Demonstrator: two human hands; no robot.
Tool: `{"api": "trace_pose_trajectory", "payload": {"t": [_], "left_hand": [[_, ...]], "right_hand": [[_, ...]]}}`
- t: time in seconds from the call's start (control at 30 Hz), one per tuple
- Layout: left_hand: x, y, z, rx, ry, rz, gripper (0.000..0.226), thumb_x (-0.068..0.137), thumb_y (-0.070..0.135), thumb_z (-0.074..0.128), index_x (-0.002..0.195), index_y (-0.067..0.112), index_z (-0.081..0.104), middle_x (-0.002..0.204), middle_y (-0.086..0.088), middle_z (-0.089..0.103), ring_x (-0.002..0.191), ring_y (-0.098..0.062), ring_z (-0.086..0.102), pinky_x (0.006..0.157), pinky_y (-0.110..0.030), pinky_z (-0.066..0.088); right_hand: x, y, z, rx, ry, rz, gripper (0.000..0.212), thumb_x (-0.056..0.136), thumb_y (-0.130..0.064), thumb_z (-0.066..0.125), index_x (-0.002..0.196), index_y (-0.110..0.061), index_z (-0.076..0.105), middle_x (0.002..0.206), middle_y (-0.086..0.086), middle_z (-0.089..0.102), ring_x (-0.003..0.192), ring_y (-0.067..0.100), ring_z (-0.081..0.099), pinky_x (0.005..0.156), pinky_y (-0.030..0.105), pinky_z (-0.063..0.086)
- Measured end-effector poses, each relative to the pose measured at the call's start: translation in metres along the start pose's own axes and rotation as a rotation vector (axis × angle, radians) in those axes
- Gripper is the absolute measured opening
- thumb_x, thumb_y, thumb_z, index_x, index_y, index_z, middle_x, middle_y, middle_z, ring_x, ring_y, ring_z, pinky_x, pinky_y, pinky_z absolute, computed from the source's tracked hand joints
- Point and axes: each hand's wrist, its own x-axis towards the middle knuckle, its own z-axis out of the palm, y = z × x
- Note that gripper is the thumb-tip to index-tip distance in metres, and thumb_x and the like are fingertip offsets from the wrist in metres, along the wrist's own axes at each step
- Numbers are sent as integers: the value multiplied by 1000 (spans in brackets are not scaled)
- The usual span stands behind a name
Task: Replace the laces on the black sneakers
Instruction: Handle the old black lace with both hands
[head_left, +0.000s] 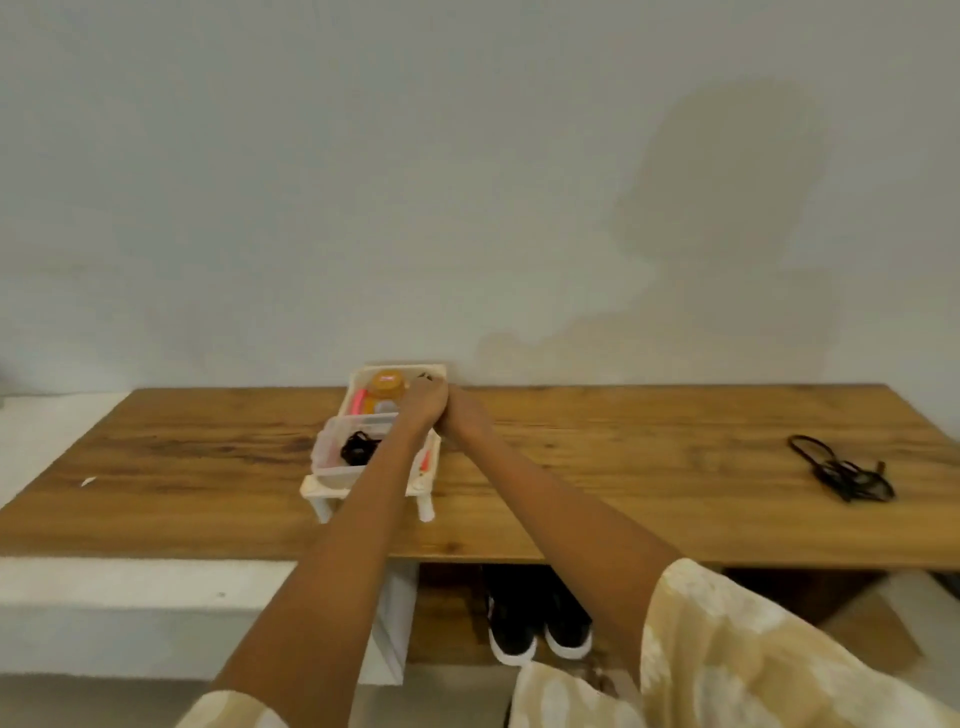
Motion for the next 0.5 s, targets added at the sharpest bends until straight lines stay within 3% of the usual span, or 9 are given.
{"api": "trace_pose_trajectory", "payload": {"t": [0.07,0.17,0.27,0.33,0.4,0.5], "left_hand": [[-26,16,40,105,-81,69,38,100,5,25,117,-15,52,127,-30,52,119,-38,50,98,-39,38],[-70,33,107,162,-186,154,38,102,13,27,117,-8,55,129,-28,52,118,-36,50,96,-39,39],[-112,47,176,147,-312,133,33,101,17,31,90,2,57,110,-21,57,101,-31,55,84,-38,41],[-127,55,228,142,-364,124,36,101,19,31,101,-1,60,110,-21,58,103,-32,56,86,-39,42],[-135,63,278,143,-412,134,38,102,19,30,104,-3,60,102,-17,59,100,-32,58,83,-39,44],[-134,72,347,181,-421,163,31,101,16,32,80,8,52,70,-2,46,60,-15,43,53,-29,32]], "right_hand": [[-21,39,-18,5,62,62,27,96,-10,43,117,-3,59,120,16,62,110,31,59,82,36,46],[-56,115,-42,61,118,210,26,97,-11,41,111,-2,61,112,16,65,102,32,62,72,35,43],[-89,191,-68,149,172,349,19,96,-13,43,88,-3,58,99,16,65,83,29,57,64,32,38],[-103,243,-89,191,198,438,22,95,-14,44,79,-5,55,95,17,62,85,29,58,65,32,40],[-111,289,-111,215,239,502,23,95,-16,43,101,-1,61,108,16,64,101,31,60,73,34,43],[-114,354,-140,241,334,560,27,96,-16,42,118,-7,55,118,12,61,109,28,56,82,35,46]]}}
